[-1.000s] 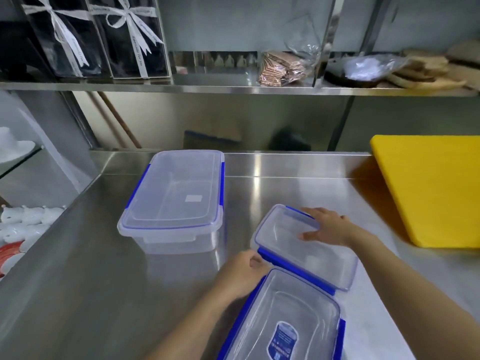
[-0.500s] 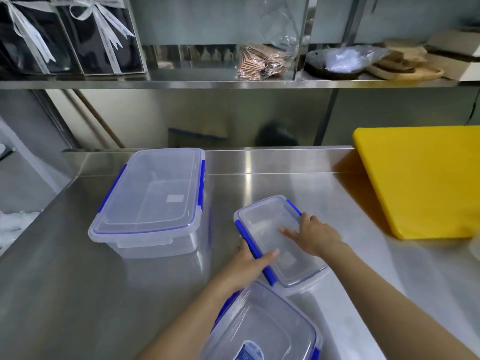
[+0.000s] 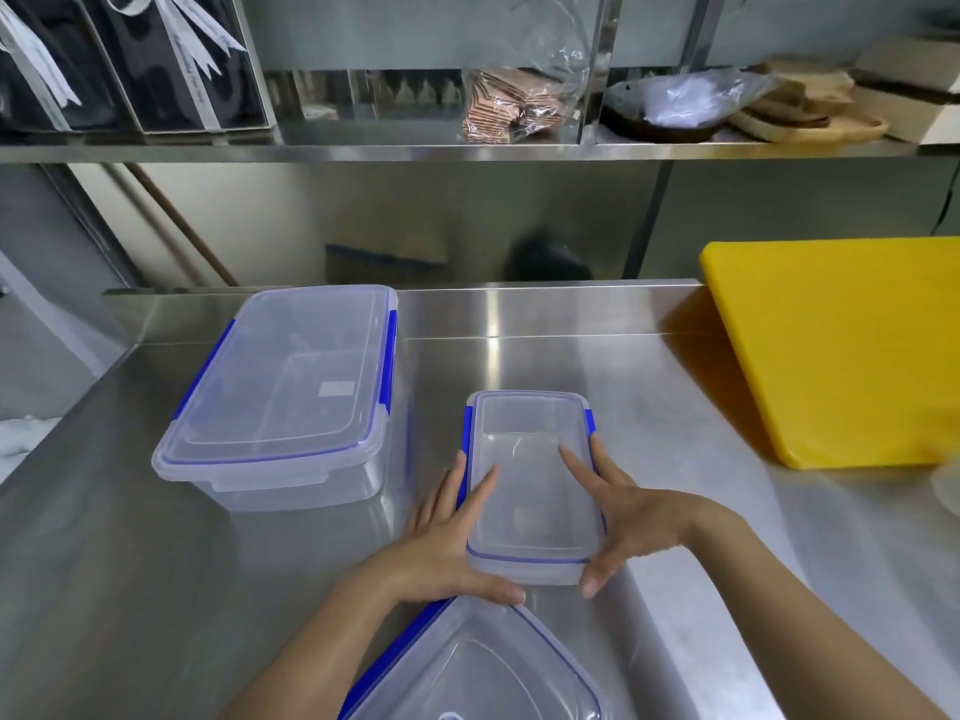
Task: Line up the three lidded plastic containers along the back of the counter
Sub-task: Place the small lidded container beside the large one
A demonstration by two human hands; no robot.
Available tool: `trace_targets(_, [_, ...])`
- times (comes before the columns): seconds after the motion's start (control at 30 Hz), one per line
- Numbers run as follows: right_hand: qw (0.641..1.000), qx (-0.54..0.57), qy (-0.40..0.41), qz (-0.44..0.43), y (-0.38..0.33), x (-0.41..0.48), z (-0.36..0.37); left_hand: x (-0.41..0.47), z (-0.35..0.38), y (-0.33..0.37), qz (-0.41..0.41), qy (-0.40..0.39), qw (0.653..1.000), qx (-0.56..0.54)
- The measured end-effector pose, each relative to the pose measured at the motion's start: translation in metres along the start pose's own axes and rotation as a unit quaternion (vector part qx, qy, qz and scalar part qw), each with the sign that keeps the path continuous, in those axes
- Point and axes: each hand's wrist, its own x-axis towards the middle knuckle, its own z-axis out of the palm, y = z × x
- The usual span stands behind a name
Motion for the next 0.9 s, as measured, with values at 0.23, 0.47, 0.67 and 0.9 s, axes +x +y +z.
trace_targets(0.23, [0.991, -0.126, 0.031, 0.026, 0.000, 0.017, -0.005, 0.010, -0.005, 0.000, -0.018, 0.015, 0.999, 0.029])
trace_targets(0.47, [0.996, -0.048, 0.065, -0.019, 0.000, 0.049, -0.031, 0.042, -0.022, -0.017, 0.008, 0.097, 0.992, 0.084])
trace_targets(0.67, [0.991, 0.016, 0.129, -0.036, -0.006, 0.091, -0.061, 0.079, -0.044, -0.023, -0.007, 0.271, 0.960, 0.069])
trace_targets(0.9, [0.973, 0.028, 0.223, -0.055, -0.018, 0.129, -0.072, 0.115, -0.053, -0.025, -0.033, 0.375, 0.921, 0.099])
